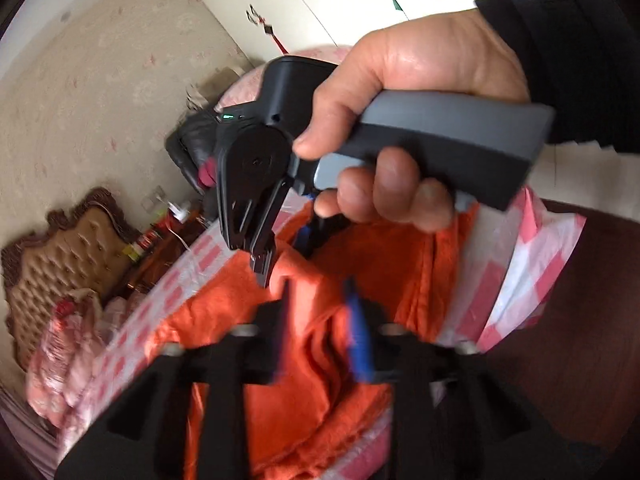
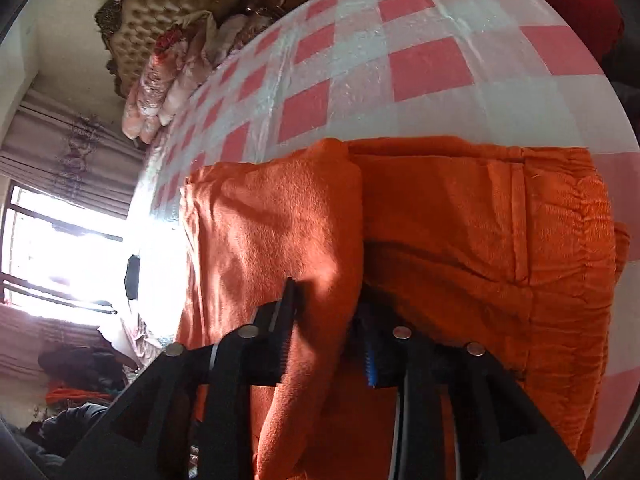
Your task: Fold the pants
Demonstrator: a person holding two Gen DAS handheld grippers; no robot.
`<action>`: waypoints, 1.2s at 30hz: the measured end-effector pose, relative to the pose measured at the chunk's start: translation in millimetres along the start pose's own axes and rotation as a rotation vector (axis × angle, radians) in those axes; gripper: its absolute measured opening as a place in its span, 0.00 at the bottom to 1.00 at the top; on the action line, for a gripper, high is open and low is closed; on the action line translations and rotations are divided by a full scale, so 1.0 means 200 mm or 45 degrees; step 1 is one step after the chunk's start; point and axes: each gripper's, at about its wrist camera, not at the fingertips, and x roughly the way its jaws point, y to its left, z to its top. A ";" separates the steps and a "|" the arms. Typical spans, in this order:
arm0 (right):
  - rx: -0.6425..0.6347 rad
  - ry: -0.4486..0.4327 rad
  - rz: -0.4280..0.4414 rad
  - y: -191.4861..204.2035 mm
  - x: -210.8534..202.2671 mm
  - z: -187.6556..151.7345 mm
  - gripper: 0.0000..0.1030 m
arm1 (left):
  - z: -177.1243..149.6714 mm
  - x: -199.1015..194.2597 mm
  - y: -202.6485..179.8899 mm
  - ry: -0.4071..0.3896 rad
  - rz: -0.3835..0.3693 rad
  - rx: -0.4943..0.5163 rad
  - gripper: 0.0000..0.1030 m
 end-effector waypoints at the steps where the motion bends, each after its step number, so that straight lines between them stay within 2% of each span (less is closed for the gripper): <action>1: -0.003 -0.015 0.012 0.00 -0.02 0.00 0.46 | -0.01 -0.02 0.00 -0.004 0.012 0.000 0.43; 2: -0.014 -0.027 0.008 0.01 -0.03 0.00 0.54 | -0.03 -0.03 0.00 0.002 0.028 0.005 0.43; 4: -0.052 -0.036 -0.012 0.04 -0.04 -0.01 0.58 | -0.06 -0.04 -0.01 0.014 0.015 -0.007 0.43; 12: -0.091 -0.050 -0.088 0.07 -0.02 -0.02 0.58 | -0.04 0.02 -0.06 0.034 -0.008 0.009 0.43; 13: -0.103 -0.048 -0.108 0.08 -0.01 -0.02 0.55 | -0.04 0.04 -0.07 0.041 -0.011 0.007 0.43; 14: -0.110 -0.044 -0.119 0.08 -0.01 -0.02 0.44 | -0.05 0.06 -0.08 0.054 -0.020 0.010 0.43; 15: -0.113 -0.036 -0.126 0.07 -0.01 -0.02 0.39 | -0.05 0.08 -0.10 0.066 -0.022 0.028 0.43; 17: -0.104 -0.023 -0.143 0.08 -0.01 -0.02 0.19 | -0.06 0.09 -0.11 0.088 -0.026 -0.007 0.43; 19: -0.117 -0.027 -0.132 0.11 -0.03 -0.02 0.11 | -0.05 0.11 -0.12 0.101 -0.033 -0.018 0.39; 21: -0.127 -0.039 -0.142 0.15 -0.05 -0.01 0.10 | -0.05 0.13 -0.15 0.106 -0.028 0.051 0.38; 24: -0.168 -0.042 -0.156 0.20 -0.08 -0.01 0.07 | -0.06 0.14 -0.15 0.104 -0.014 0.040 0.38; 25: -0.172 -0.037 -0.168 0.21 -0.08 -0.01 0.07 | -0.06 0.15 -0.14 0.112 -0.014 0.022 0.20; 27: -0.170 -0.035 -0.171 0.21 -0.09 -0.02 0.06 | -0.06 0.15 -0.09 0.131 -0.037 -0.045 0.15; 29: -0.159 -0.039 -0.140 0.21 -0.10 -0.02 0.06 | -0.05 0.11 -0.05 0.100 -0.025 -0.072 0.12; 32: -0.161 -0.065 -0.103 0.24 -0.17 -0.01 0.05 | 0.00 0.02 0.02 0.008 0.063 -0.056 0.11; 36: -0.182 -0.115 -0.093 0.24 -0.31 -0.01 0.05 | 0.10 -0.06 0.03 -0.076 0.074 -0.013 0.11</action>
